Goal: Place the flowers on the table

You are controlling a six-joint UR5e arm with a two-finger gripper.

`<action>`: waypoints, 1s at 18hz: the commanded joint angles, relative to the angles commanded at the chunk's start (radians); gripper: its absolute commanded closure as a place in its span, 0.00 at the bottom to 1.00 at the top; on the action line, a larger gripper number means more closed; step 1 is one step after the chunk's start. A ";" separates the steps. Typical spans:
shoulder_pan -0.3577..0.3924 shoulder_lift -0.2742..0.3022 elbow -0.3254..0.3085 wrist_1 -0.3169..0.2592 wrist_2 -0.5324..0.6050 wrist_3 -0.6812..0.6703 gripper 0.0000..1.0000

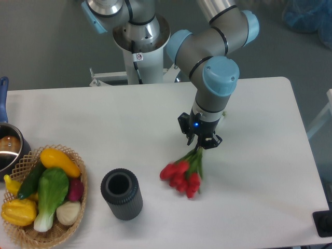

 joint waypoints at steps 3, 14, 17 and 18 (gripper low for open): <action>0.002 0.002 0.000 0.002 0.000 0.000 0.00; 0.015 0.002 0.052 0.115 0.008 0.006 0.00; 0.035 0.002 0.069 0.115 0.012 0.005 0.00; 0.041 0.002 0.071 0.115 0.017 0.005 0.00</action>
